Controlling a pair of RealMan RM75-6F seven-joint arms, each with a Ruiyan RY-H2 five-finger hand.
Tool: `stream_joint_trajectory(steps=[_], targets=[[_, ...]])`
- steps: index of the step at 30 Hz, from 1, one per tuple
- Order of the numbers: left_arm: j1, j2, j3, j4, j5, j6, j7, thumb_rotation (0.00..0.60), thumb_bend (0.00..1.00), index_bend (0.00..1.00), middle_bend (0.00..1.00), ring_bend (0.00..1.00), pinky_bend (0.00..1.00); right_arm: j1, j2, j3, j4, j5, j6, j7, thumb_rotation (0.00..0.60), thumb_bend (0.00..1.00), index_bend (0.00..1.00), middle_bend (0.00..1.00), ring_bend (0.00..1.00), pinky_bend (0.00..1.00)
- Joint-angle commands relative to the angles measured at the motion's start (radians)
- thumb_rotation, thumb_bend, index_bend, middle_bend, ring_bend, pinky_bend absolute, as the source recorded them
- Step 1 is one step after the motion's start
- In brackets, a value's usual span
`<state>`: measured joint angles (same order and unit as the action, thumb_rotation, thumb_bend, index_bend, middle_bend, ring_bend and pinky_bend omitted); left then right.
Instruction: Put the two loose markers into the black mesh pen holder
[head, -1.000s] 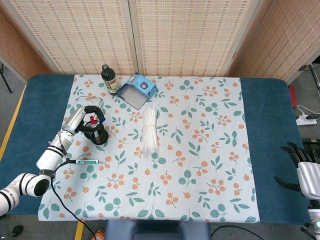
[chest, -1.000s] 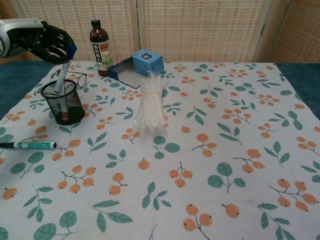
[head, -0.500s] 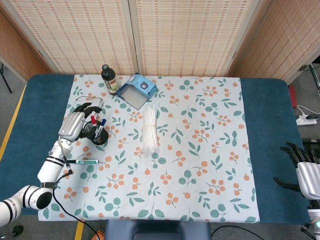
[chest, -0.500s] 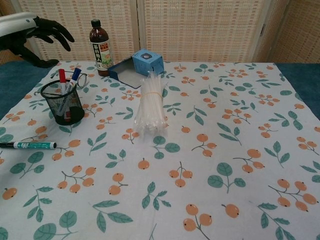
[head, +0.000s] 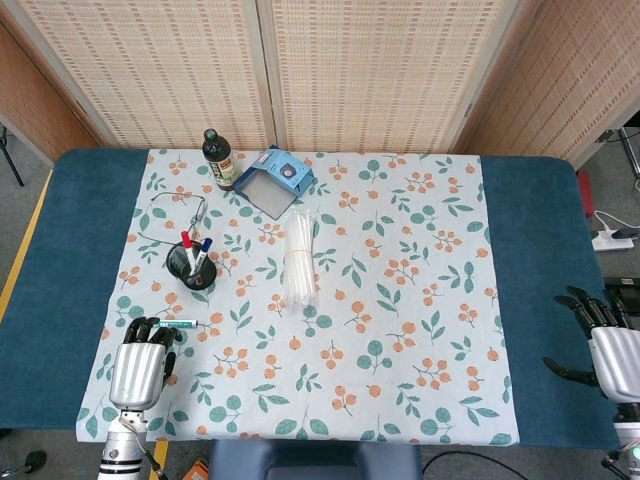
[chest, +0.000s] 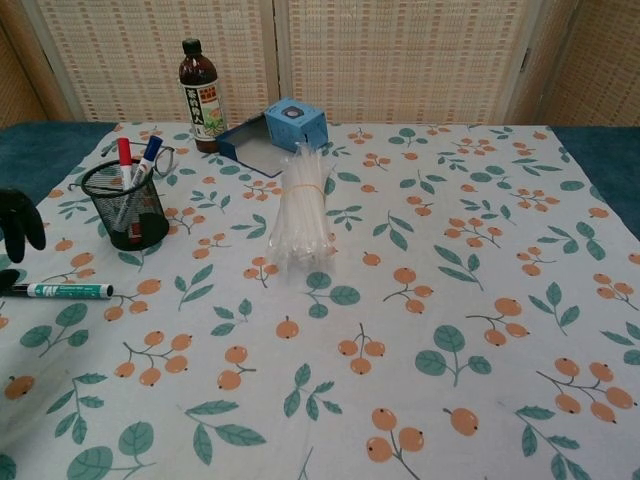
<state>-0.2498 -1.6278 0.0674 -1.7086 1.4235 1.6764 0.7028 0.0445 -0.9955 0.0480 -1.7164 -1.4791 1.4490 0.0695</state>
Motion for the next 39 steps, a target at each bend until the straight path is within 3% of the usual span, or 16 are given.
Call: stream_joint_trajectory(steps=[1, 7, 21, 39], targets=[[0.009, -0.06, -0.025, 0.066, -0.026, -0.066, 0.032, 0.6, 0.35, 0.39, 0.39, 0.2, 0.19, -0.001, 0.002, -0.001, 0.001, -0.002, 0.002, 0.006, 0.6, 0.0, 0.22, 0.11, 0.17, 0.0], [-0.018, -0.088, -0.078, 0.133, -0.081, -0.15, 0.054, 0.6, 0.35, 0.32, 0.32, 0.18, 0.18, 0.002, 0.002, -0.002, 0.005, -0.002, -0.006, 0.009, 0.6, 0.0, 0.23, 0.11, 0.17, 0.0], [-0.086, -0.109, -0.195, 0.277, -0.185, -0.294, 0.016, 0.6, 0.35, 0.34, 0.34, 0.17, 0.18, 0.01, -0.007, -0.001, 0.007, 0.013, -0.022, -0.01, 0.6, 0.0, 0.22, 0.11, 0.18, 0.0], [-0.106, -0.174, -0.21, 0.45, -0.273, -0.388, -0.042, 0.6, 0.35, 0.37, 0.37, 0.18, 0.18, 0.015, -0.012, 0.002, 0.007, 0.028, -0.033, -0.023, 0.6, 0.0, 0.22, 0.11, 0.18, 0.0]])
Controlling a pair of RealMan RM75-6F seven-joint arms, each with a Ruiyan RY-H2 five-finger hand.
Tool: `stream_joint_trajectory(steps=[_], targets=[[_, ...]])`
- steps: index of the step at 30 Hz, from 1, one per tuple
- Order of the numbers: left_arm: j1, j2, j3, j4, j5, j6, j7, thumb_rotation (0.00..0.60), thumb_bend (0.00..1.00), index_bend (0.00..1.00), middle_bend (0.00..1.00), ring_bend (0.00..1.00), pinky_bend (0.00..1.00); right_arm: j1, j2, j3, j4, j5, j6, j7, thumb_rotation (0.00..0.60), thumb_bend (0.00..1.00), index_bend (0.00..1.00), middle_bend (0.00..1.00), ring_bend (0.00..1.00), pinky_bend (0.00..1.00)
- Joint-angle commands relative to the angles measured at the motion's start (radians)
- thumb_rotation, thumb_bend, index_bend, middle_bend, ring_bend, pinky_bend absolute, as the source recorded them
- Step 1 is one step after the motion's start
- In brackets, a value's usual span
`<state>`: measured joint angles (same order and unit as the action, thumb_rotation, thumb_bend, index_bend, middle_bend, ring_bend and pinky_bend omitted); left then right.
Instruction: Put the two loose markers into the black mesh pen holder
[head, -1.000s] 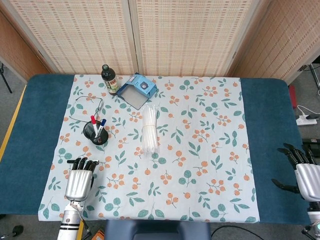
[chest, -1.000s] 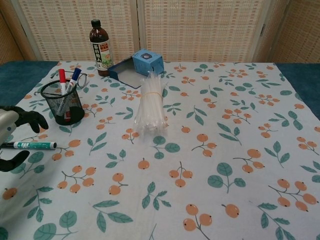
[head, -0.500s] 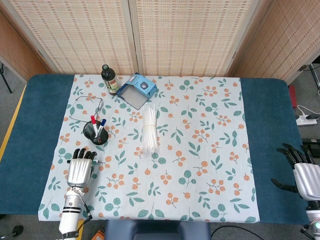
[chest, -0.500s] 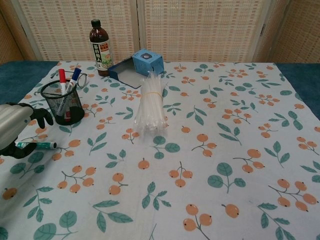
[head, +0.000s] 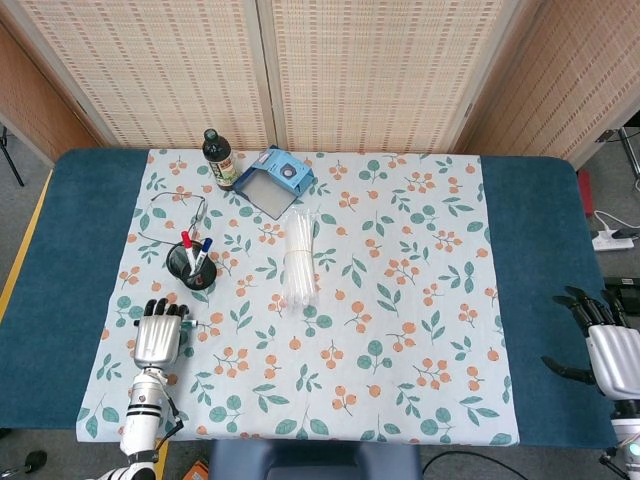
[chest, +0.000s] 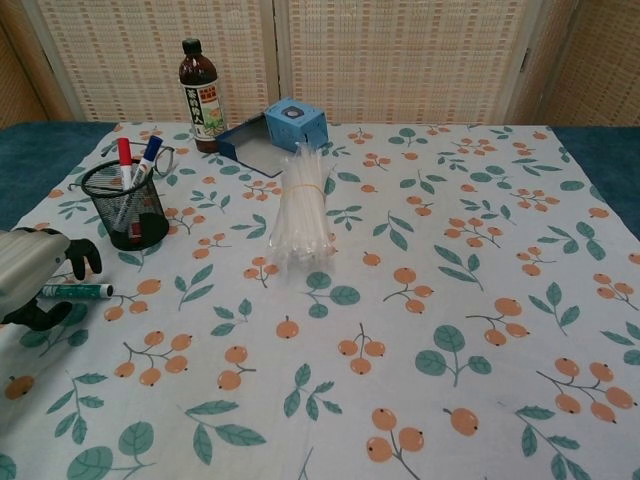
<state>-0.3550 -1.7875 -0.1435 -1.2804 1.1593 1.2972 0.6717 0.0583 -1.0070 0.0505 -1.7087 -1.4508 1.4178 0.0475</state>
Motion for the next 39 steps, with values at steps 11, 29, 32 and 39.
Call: stream_joint_trajectory(steps=[11, 29, 32, 39], targets=[[-0.009, -0.053, 0.0, 0.104, 0.0, -0.017, -0.051, 0.6, 0.35, 0.44, 0.49, 0.21, 0.19, 0.0, 0.002, 0.001, 0.004, 0.006, -0.002, 0.004, 0.6, 0.0, 0.23, 0.11, 0.18, 0.0], [0.023, 0.029, -0.006, -0.016, 0.077, 0.114, -0.042, 0.6, 0.35, 0.53, 0.65, 0.27, 0.2, 0.002, 0.002, -0.002, 0.002, 0.001, -0.006, 0.003, 0.6, 0.0, 0.26, 0.11, 0.19, 0.0], [0.033, 0.126, -0.019, -0.156, 0.113, 0.149, -0.068, 0.6, 0.35, 0.53, 0.65, 0.27, 0.2, 0.0, 0.005, -0.002, 0.002, 0.001, -0.003, 0.013, 0.6, 0.0, 0.26, 0.11, 0.19, 0.0], [0.0, 0.495, -0.168, -0.584, 0.141, 0.057, -0.416, 0.6, 0.35, 0.53, 0.65, 0.27, 0.21, -0.002, 0.01, -0.004, 0.004, -0.011, 0.004, 0.033, 0.6, 0.0, 0.26, 0.11, 0.19, 0.0]])
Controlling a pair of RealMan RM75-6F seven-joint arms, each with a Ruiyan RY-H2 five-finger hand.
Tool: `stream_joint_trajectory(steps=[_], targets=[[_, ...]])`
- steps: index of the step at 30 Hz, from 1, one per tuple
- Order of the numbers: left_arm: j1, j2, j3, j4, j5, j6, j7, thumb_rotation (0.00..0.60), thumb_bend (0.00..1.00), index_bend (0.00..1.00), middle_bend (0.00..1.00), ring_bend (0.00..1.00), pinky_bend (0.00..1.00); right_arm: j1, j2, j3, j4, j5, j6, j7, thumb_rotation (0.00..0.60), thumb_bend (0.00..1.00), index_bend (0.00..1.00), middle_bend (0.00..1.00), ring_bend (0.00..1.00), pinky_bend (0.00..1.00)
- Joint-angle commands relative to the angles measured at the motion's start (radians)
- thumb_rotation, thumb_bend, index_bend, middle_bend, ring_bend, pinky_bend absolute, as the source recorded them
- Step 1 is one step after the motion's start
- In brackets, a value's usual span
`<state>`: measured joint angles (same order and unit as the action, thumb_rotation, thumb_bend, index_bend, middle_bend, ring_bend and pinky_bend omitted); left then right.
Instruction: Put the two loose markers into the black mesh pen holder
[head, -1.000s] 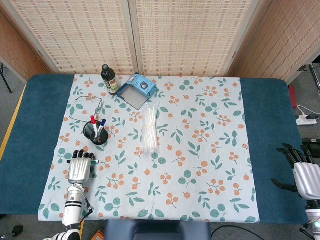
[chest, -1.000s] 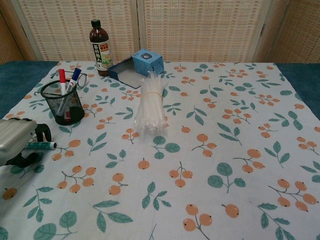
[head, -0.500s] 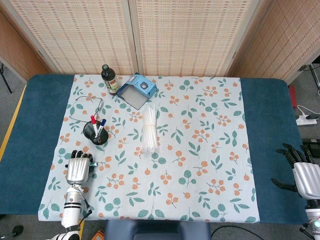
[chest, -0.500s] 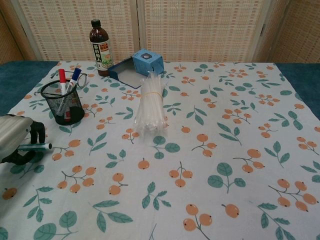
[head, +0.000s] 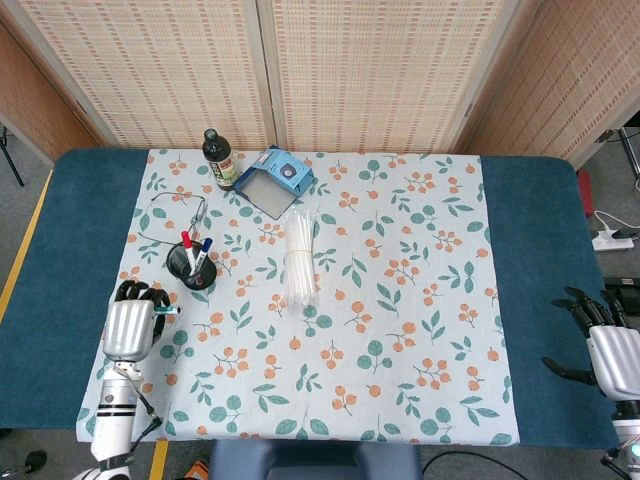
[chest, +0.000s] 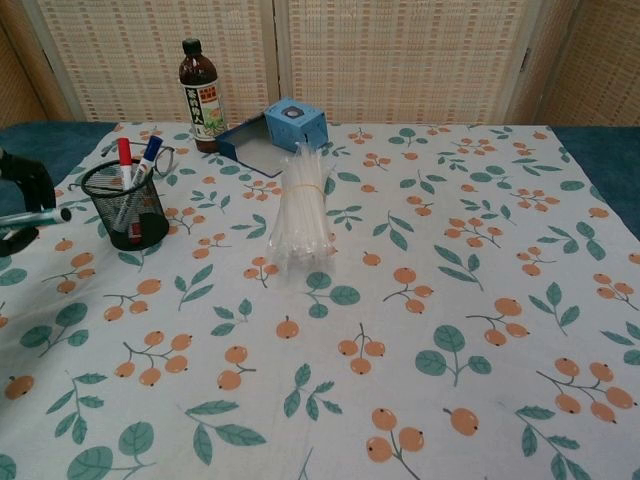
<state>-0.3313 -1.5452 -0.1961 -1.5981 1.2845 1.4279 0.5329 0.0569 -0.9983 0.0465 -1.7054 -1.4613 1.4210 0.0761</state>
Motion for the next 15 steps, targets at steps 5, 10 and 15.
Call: stream_joint_trajectory(steps=[5, 10, 15], targets=[[-0.112, 0.419, -0.257, -0.313, -0.11, -0.339, -0.694, 0.6, 0.35, 0.56, 0.67, 0.27, 0.2, -0.005, 0.003, 0.005, 0.003, 0.01, 0.008, 0.007, 0.6, 0.0, 0.26, 0.11, 0.19, 0.0], [-0.22, 0.404, -0.288, -0.159, -0.165, -0.498, -0.826, 0.6, 0.35, 0.57, 0.68, 0.27, 0.2, -0.005, 0.003, 0.007, 0.003, 0.022, 0.004, 0.0, 0.6, 0.0, 0.26, 0.11, 0.19, 0.0], [-0.29, 0.317, -0.266, -0.012, -0.207, -0.571, -0.879, 0.6, 0.35, 0.58, 0.68, 0.27, 0.2, -0.005, 0.003, 0.011, 0.004, 0.035, -0.001, -0.001, 0.6, 0.0, 0.26, 0.11, 0.19, 0.0]])
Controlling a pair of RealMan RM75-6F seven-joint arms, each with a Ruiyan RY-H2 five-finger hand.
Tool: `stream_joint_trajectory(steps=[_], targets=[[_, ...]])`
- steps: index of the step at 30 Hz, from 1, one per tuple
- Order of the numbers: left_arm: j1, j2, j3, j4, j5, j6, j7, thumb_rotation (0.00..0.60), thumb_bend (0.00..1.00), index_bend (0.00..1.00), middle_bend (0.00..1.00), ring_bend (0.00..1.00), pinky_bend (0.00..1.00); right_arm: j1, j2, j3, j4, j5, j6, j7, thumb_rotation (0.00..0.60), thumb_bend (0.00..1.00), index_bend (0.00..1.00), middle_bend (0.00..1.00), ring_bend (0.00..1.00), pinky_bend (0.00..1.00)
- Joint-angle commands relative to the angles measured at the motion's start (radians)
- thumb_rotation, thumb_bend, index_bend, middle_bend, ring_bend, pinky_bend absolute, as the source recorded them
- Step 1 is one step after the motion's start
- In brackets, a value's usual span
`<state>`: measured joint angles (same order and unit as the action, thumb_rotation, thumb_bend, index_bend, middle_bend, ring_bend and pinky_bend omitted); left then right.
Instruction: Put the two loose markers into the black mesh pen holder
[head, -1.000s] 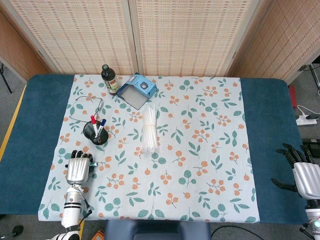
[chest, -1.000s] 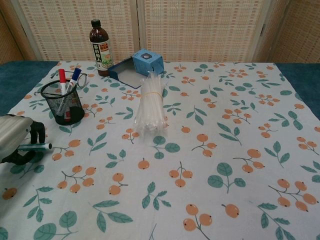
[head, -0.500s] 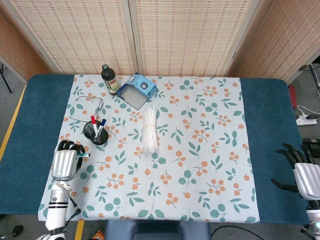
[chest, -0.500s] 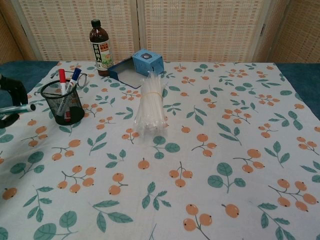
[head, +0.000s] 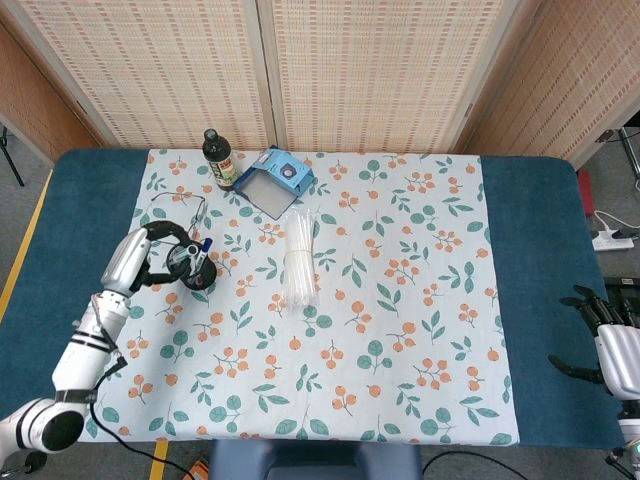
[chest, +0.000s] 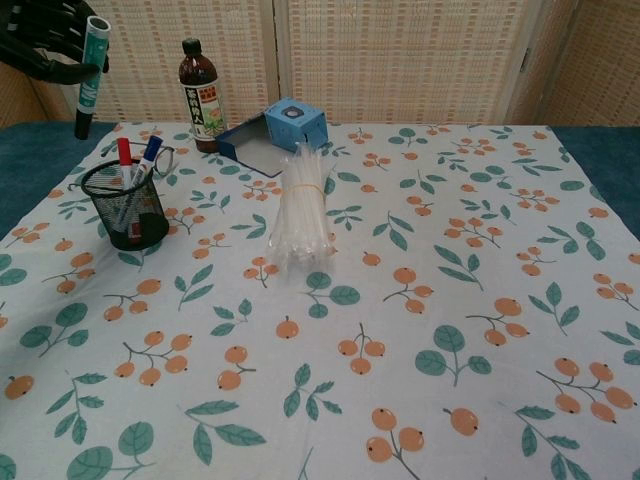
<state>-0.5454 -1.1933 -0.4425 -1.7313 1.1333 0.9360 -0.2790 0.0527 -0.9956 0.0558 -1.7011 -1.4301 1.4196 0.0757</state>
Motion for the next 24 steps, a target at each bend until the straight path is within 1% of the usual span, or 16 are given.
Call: stream_joint_trajectory(steps=[1, 3, 9, 15, 24], targets=[[-0.085, -0.048, -0.016, 0.147, -0.057, -0.088, -0.078, 0.6, 0.35, 0.58, 0.68, 0.27, 0.2, -0.002, 0.001, 0.002, 0.0, 0.005, 0.002, -0.001, 0.6, 0.0, 0.26, 0.11, 0.19, 0.0], [-0.098, -0.068, -0.006, 0.194, -0.055, -0.108, -0.103, 0.6, 0.35, 0.58, 0.68, 0.27, 0.19, -0.004, 0.001, 0.004, -0.001, 0.007, 0.006, 0.001, 0.6, 0.0, 0.26, 0.11, 0.19, 0.0], [-0.101, -0.098, 0.018, 0.261, -0.023, -0.114, -0.174, 0.6, 0.35, 0.58, 0.68, 0.27, 0.19, 0.0, 0.0, 0.003, -0.001, 0.006, -0.004, 0.002, 0.6, 0.0, 0.26, 0.11, 0.19, 0.0], [-0.089, -0.138, 0.04, 0.284, -0.009, -0.085, -0.226, 0.6, 0.35, 0.58, 0.67, 0.26, 0.19, 0.006, -0.004, 0.004, -0.001, 0.015, -0.018, -0.005, 0.6, 0.0, 0.25, 0.11, 0.19, 0.0], [-0.099, -0.205, 0.08, 0.328, 0.001, -0.089, -0.248, 0.6, 0.35, 0.56, 0.64, 0.25, 0.19, 0.003, -0.002, 0.004, 0.002, 0.009, -0.012, 0.006, 0.6, 0.0, 0.25, 0.11, 0.19, 0.0]])
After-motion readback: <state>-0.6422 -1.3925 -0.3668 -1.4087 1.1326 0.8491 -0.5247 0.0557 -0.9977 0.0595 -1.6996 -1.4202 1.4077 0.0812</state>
